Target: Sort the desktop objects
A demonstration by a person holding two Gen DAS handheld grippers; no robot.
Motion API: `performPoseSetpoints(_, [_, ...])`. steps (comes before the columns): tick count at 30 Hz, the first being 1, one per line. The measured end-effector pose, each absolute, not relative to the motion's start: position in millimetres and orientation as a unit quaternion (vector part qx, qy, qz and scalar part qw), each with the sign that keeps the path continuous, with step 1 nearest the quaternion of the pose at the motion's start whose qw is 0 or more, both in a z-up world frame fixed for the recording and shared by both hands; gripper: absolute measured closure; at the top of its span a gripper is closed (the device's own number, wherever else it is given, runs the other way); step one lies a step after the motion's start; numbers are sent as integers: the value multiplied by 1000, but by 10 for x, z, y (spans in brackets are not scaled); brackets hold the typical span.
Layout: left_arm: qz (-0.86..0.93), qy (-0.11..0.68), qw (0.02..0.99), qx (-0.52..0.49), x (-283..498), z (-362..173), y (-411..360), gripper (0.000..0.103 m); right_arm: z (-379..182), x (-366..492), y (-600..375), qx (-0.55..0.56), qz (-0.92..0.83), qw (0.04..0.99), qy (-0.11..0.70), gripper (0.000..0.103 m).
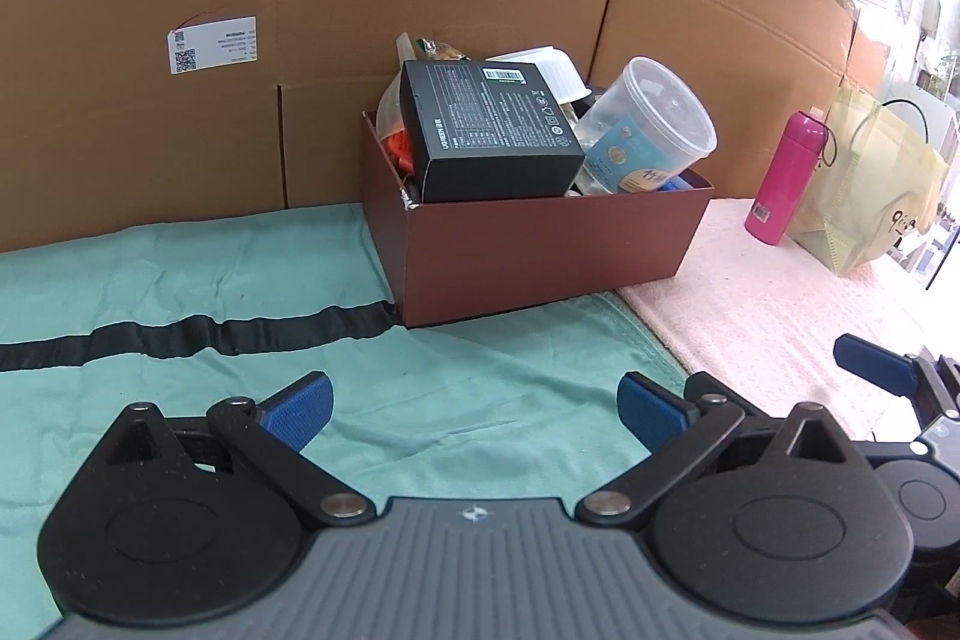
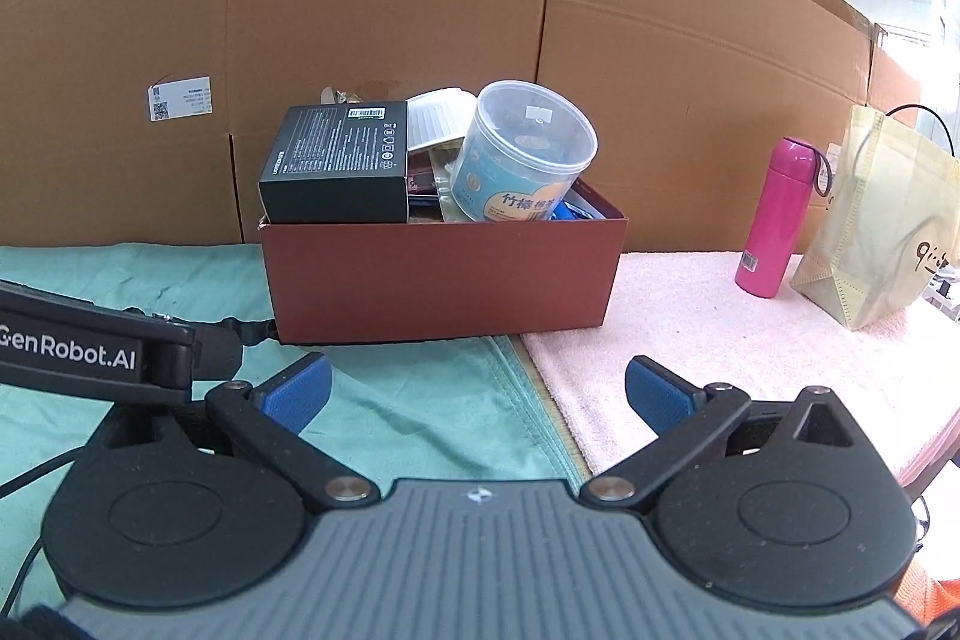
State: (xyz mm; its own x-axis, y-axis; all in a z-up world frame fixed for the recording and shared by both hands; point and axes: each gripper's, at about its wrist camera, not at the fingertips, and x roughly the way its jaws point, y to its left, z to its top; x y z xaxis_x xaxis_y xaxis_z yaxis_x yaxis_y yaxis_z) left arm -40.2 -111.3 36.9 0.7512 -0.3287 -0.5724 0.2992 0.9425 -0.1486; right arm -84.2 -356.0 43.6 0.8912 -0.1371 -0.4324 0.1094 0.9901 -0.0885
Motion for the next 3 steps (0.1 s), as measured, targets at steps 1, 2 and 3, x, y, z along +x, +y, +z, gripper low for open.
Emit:
performPoseSetpoints(1, [-170, 308, 936, -27, -408, 369, -1106, 0, 434, -849, -3566, -30, -64, 972, 226, 2])
performPoseSetpoints(2, [-173, 307, 935, -27, -413, 371, -1107, 0, 430, -839, -3564, -29, -64, 971, 226, 2])
performPoseSetpoints(3, [-174, 309, 935, -25, -412, 374, -1111, 0, 428, -835, -3562, -28, -65, 971, 227, 2])
